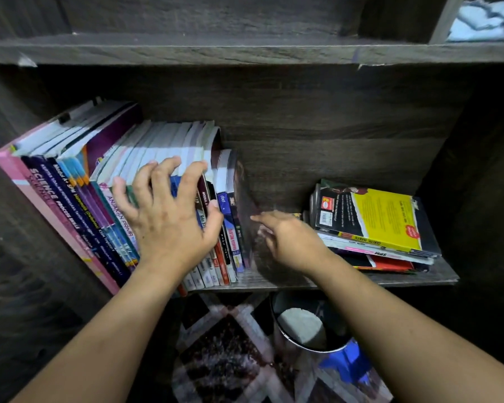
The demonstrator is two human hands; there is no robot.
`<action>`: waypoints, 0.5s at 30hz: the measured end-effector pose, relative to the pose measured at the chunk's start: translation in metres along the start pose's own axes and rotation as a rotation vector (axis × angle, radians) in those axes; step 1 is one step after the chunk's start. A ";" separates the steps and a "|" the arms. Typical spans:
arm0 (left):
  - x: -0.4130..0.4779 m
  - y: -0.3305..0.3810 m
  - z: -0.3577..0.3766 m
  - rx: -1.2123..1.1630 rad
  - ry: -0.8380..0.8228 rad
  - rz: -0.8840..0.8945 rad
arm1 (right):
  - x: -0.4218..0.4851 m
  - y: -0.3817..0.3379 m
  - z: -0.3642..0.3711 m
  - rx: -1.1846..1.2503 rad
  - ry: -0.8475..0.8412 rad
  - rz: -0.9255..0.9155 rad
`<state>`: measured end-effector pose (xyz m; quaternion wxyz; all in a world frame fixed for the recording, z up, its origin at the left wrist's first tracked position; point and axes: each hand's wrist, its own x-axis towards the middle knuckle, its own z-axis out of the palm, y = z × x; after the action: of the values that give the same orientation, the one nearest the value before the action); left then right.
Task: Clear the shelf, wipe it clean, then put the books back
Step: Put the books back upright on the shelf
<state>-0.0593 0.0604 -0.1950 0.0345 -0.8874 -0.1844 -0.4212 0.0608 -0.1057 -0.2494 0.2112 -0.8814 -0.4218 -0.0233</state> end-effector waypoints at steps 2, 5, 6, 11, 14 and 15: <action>0.000 0.001 0.000 -0.002 0.003 0.002 | -0.006 0.009 -0.002 -0.182 0.102 -0.037; 0.000 0.002 0.000 0.000 0.004 -0.003 | -0.015 0.023 -0.011 -0.391 0.097 0.229; 0.000 0.002 0.000 -0.001 0.003 -0.005 | -0.019 0.030 -0.015 -0.433 0.065 0.370; 0.000 0.002 -0.001 0.004 0.001 -0.006 | -0.027 0.046 -0.023 -0.392 -0.146 0.582; 0.000 0.002 0.000 0.006 0.006 -0.007 | -0.029 0.038 -0.026 -0.414 -0.165 0.475; 0.001 0.003 0.000 0.002 0.009 -0.007 | -0.030 0.038 -0.028 -0.427 -0.160 0.416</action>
<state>-0.0582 0.0580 -0.1940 0.0345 -0.8847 -0.1879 -0.4253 0.0740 -0.1598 -0.2436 -0.0124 -0.9724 -0.2332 0.0019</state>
